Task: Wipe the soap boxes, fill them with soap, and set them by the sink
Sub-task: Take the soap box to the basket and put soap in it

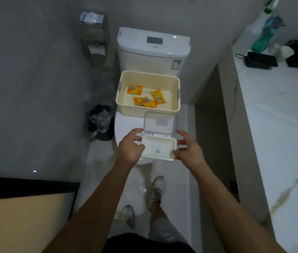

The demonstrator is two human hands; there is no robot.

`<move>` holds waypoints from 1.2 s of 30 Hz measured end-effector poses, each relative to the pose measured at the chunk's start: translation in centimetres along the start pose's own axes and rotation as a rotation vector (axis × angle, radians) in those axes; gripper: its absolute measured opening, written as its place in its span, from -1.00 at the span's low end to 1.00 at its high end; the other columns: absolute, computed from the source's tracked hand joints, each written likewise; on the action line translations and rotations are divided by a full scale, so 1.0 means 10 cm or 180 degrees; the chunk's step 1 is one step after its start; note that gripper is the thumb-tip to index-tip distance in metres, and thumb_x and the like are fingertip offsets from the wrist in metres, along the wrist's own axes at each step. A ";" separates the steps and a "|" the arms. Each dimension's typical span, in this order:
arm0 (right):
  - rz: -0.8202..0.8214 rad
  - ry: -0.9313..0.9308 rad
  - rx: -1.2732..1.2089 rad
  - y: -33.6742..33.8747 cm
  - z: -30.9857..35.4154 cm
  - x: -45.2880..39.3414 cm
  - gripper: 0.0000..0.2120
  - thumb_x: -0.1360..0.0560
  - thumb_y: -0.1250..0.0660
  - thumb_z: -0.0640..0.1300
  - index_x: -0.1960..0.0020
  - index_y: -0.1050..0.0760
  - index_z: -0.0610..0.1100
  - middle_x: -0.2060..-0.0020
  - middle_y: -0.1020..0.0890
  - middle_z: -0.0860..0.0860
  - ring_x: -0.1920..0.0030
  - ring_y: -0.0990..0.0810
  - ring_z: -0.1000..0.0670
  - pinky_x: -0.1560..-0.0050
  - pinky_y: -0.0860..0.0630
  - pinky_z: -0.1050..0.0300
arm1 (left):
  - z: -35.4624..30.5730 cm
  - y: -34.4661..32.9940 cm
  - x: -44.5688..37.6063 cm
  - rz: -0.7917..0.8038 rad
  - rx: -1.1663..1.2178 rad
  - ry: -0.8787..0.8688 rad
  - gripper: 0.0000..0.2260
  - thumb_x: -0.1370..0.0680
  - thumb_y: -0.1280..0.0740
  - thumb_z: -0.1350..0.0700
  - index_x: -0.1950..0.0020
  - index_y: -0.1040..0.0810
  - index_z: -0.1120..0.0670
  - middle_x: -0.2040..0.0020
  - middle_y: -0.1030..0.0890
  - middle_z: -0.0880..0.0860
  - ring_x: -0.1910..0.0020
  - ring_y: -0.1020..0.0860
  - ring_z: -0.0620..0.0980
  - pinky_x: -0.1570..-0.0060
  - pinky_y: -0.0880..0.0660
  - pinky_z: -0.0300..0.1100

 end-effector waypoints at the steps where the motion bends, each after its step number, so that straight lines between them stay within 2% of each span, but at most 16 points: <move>1: 0.0031 -0.0029 0.0009 -0.01 -0.04 -0.13 -0.28 -0.43 -0.45 -0.40 -0.46 -0.36 0.09 -0.08 -0.55 0.00 -0.10 -0.61 -0.07 -0.03 -0.66 -0.17 | 0.03 -0.04 -0.10 -0.0034 -0.0030 0.0014 -0.51 -0.43 -0.35 0.35 -0.33 -0.54 0.02 -0.01 -0.62 0.07 0.06 -0.57 0.04 0.02 -0.49 -0.15; 5: 0.0205 -0.0212 0.0038 -0.08 -0.21 -0.66 -0.25 -0.40 -0.48 -0.40 -0.47 -0.36 0.07 -0.01 -0.54 0.02 -0.11 -0.60 -0.10 -0.01 -0.67 -0.16 | 0.17 -0.29 -0.53 -0.0042 -0.0380 0.0198 -0.51 -0.44 -0.34 0.32 -0.33 -0.53 -0.03 -0.05 -0.62 0.03 0.03 -0.55 -0.03 -0.01 -0.46 -0.18; 10: 0.0302 -0.0399 0.0276 -0.14 -0.49 -1.21 -0.23 -0.38 -0.45 -0.42 -0.46 -0.37 0.10 -0.04 -0.57 -0.08 -0.06 -0.61 -0.10 -0.01 -0.67 -0.17 | 0.43 -0.62 -0.89 -0.0012 -0.0423 0.0429 -0.51 -0.48 -0.33 0.31 -0.38 -0.50 -0.02 -0.11 -0.62 0.08 -0.09 -0.56 0.06 -0.16 -0.51 -0.04; 15: 0.0372 -0.0506 0.0503 -0.28 -0.83 -1.62 -0.23 -0.41 -0.45 -0.40 -0.48 -0.34 0.12 0.00 -0.58 -0.03 -0.05 -0.63 -0.09 -0.02 -0.67 -0.12 | 0.79 -0.89 -1.22 0.0108 -0.0436 0.0629 -0.50 -0.50 -0.34 0.29 -0.39 -0.46 -0.06 -0.13 -0.61 0.05 -0.09 -0.56 0.05 -0.15 -0.52 -0.07; 21: 0.0224 -0.0585 0.0608 -0.48 -1.28 -2.01 -0.24 -0.47 -0.44 -0.36 -0.53 -0.27 0.12 -0.01 -0.60 -0.04 0.02 -0.65 -0.04 -0.05 -0.64 0.07 | 1.18 -1.17 -1.69 0.0352 -0.0600 0.0483 -0.49 -0.50 -0.38 0.27 -0.42 -0.43 -0.04 -0.16 -0.59 0.05 0.03 -0.57 0.02 -0.01 -0.55 -0.13; 25: 0.0173 -0.0602 0.0796 -0.68 -1.56 -2.27 -0.26 -0.48 -0.45 -0.32 -0.53 -0.27 0.11 -0.03 -0.60 -0.06 0.04 -0.61 -0.02 -0.11 -0.61 0.05 | 1.49 -1.32 -1.95 0.0482 -0.0786 0.0397 -0.47 -0.48 -0.41 0.25 -0.42 -0.40 -0.04 -0.17 -0.57 0.05 0.08 -0.58 0.00 -0.03 -0.59 -0.08; 30: 0.0166 -0.0556 0.1078 -0.95 -1.75 -2.58 -0.25 -0.49 -0.46 -0.27 -0.55 -0.23 0.13 -0.01 -0.58 0.00 0.01 -0.62 -0.03 -0.14 -0.56 0.07 | 1.79 -1.35 -2.20 0.0317 -0.1056 0.0250 -0.47 -0.47 -0.42 0.23 -0.40 -0.40 -0.05 -0.13 -0.52 0.01 0.09 -0.56 -0.03 -0.01 -0.57 -0.10; 36: 0.0087 -0.0401 0.1159 -1.11 -1.79 -2.83 -0.22 -0.48 -0.41 -0.34 -0.55 -0.24 0.14 0.10 -0.58 0.02 0.07 -0.62 -0.02 -0.07 -0.52 0.20 | 1.97 -1.32 -2.40 0.0166 -0.1109 0.0247 -0.47 -0.49 -0.37 0.27 -0.42 -0.40 -0.04 -0.08 -0.53 0.02 0.02 -0.54 -0.02 0.00 -0.50 -0.17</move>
Point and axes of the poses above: each hand's wrist, its own x-axis away from the middle knuckle, its own y-axis out of the back of the hand, z = x × y, the point moved 9 cm from there along -x, towards the middle knuckle
